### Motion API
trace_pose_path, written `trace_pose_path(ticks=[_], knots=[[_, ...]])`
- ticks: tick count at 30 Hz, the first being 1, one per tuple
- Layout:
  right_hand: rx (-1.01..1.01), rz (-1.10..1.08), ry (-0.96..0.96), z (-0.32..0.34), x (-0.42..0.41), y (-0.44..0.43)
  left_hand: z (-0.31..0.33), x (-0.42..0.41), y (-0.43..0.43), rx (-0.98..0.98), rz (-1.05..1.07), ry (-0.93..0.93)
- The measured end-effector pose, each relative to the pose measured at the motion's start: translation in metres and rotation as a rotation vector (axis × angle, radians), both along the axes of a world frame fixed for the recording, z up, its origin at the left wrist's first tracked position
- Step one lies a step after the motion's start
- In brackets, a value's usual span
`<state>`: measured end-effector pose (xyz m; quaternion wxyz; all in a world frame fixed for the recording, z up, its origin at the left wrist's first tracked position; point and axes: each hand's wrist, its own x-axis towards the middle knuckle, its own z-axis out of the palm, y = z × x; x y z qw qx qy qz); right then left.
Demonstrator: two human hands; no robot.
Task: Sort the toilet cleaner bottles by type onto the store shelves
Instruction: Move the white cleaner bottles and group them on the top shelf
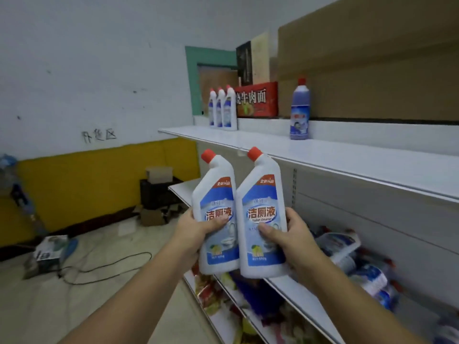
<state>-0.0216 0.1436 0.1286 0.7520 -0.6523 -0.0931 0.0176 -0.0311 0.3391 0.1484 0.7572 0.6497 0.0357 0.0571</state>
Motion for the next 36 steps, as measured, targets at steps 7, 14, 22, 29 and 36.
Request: trace_pose_path(ticks=[7,14,22,29,36], knots=[[-0.05,-0.091,-0.121,0.038,0.083,0.101,0.045,0.074,0.133,0.119,0.023,-0.105],[-0.058,-0.101,-0.166,0.053,0.169,0.149,0.065,0.167,0.185,0.058,0.011,-0.177],[-0.033,-0.12,-0.281,0.104,0.302,0.21,0.108,0.293,0.244,0.13,0.011,-0.257],[-0.08,-0.173,-0.375,0.157,0.392,0.263,0.147,0.402,0.302,0.1,-0.056,-0.343],[-0.129,-0.352,-0.398,0.199,0.488,0.322,0.179,0.52,0.364,0.073,-0.261,-0.488]])
